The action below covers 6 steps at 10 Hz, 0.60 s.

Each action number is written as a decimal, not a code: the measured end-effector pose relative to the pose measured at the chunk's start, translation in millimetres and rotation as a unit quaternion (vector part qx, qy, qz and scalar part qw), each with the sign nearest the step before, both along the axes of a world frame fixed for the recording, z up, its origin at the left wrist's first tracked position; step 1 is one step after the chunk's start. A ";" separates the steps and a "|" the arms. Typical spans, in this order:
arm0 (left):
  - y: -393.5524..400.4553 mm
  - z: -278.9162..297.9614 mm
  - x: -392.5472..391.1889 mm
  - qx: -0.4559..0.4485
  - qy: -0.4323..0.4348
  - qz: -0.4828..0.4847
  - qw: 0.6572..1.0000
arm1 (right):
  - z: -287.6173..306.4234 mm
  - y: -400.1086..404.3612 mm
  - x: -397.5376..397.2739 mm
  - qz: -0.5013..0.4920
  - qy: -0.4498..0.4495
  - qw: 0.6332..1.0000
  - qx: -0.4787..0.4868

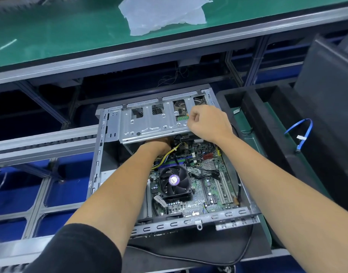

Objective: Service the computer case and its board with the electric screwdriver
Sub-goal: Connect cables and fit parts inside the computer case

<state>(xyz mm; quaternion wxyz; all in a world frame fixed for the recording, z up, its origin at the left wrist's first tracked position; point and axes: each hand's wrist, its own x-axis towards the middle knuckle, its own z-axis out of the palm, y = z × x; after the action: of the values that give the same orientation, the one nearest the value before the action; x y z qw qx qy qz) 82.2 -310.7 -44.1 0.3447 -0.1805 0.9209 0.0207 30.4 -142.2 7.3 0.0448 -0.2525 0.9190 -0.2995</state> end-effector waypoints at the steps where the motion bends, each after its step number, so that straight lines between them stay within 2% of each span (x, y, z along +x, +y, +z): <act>1: 3.4 3.3 0.8 0.022 0.004 0.025 0.999 | -0.7 -0.6 -0.6 -0.001 0.003 1.000 -0.002; 2: 2.2 -1.1 0.8 0.057 0.012 0.031 0.998 | -0.9 -0.3 -0.6 -0.003 0.006 1.000 -0.002; 5: 22.3 26.4 37.9 0.065 0.155 -0.018 0.986 | 6.6 -0.7 6.5 -0.013 -0.005 1.000 0.005; 6: 35.3 48.9 45.5 0.011 0.169 -0.123 0.978 | 8.6 1.1 10.8 -0.012 -0.025 0.999 -0.020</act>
<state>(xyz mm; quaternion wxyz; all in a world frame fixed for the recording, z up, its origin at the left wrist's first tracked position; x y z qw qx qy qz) 127.7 -275.4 4.8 0.1861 -0.0555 0.9808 0.0184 41.1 -141.2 15.9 0.0591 -0.2350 0.9142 -0.3248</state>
